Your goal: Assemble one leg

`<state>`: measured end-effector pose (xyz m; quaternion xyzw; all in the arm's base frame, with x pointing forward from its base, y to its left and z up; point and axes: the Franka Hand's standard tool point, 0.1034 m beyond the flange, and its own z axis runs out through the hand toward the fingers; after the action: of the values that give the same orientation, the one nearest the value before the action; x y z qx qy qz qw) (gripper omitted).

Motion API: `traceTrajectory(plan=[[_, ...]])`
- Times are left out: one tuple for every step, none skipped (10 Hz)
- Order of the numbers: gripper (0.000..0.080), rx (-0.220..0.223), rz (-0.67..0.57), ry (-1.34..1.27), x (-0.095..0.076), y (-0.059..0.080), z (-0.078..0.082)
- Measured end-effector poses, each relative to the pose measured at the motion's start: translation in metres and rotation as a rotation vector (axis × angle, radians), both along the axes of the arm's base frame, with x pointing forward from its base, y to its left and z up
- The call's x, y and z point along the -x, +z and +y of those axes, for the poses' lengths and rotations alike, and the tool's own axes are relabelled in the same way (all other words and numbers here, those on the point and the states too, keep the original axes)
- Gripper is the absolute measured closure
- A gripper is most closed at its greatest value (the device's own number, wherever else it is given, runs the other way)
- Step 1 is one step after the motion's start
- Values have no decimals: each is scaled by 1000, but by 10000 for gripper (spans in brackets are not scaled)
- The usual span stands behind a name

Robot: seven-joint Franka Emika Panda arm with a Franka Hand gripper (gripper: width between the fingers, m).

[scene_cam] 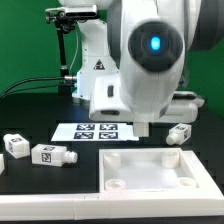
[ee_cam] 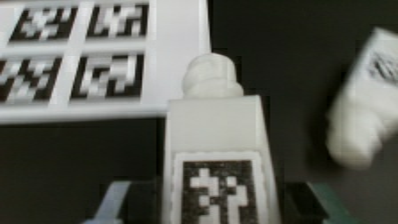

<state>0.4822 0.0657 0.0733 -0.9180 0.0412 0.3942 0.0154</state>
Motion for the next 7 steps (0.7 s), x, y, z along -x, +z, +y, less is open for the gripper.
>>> traceTrajectory(plan=[[515,1,-108,18,-19,24,5],[515,8,-222,32,-25,20,8],[515,12,-292,36,-12,3,11],[515,12,-319,34,-9,7,10],[515,11,-412,30,-20,8,12],[515,10,-452,29,-20,9,12],[515,3,-505,31,-37,26,12]])
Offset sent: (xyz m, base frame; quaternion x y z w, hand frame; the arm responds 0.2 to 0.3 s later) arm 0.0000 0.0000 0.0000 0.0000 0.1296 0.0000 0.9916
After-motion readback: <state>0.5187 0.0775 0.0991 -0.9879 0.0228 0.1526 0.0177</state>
